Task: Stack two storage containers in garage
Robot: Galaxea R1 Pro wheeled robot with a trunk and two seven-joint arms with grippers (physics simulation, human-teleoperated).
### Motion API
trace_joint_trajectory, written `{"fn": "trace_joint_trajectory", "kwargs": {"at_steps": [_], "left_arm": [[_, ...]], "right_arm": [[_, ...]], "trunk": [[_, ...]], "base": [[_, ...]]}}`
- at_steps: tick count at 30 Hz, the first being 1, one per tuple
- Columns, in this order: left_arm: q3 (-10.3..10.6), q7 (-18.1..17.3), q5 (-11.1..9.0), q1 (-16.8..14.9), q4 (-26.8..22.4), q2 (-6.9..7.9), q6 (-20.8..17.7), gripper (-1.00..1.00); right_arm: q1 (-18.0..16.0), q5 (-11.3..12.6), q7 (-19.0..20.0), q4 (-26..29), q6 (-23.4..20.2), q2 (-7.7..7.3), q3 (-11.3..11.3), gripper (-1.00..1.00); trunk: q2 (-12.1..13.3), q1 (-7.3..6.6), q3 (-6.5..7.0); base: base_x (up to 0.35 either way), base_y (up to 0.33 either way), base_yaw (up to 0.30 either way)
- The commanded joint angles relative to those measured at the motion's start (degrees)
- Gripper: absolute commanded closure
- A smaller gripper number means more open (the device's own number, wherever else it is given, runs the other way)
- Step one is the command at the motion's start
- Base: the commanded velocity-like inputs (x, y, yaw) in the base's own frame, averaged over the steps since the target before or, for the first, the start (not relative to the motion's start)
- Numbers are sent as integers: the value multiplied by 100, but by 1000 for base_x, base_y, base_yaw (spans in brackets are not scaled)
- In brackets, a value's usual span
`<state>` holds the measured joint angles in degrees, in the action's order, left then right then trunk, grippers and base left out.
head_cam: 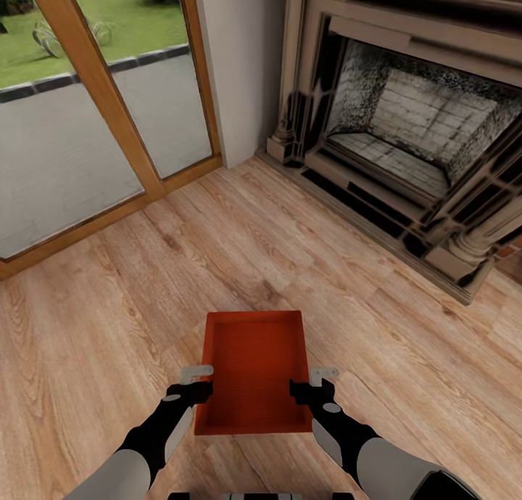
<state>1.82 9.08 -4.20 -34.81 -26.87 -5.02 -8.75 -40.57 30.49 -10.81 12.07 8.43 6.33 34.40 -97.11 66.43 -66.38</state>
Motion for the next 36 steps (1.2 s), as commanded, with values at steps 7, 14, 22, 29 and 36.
{"fn": "trace_joint_trajectory", "kwargs": {"at_steps": [7, 14, 22, 29, 36], "left_arm": [[20, 32, -44, 0, -49, 6, -30, -100], [14, 33, -44, 0, -79, 7, -30, -100], [11, 33, -46, 0, -82, 10, -30, -100], [11, 33, -44, 0, -82, 10, -30, -100], [11, 32, -45, 0, -75, 10, -30, -100]], "right_arm": [[-4, 52, -26, -3, 58, -8, 49, -100], [-4, 60, -26, -3, 62, -136, 31, -100], [-4, 62, -26, -3, 91, -175, 15, -100], [-4, 62, -26, -3, 98, -169, 14, -100], [-4, 62, -23, -3, 92, -151, 14, -100]], "trunk": [[-1, 0, -3], [-1, 0, -3], [-1, 0, -3], [-1, 0, -3], [-1, 0, -3]], "base": [[0, 0, 0], [0, 0, 0], [0, 0, 0], [0, 0, 0], [0, 0, 0]]}}
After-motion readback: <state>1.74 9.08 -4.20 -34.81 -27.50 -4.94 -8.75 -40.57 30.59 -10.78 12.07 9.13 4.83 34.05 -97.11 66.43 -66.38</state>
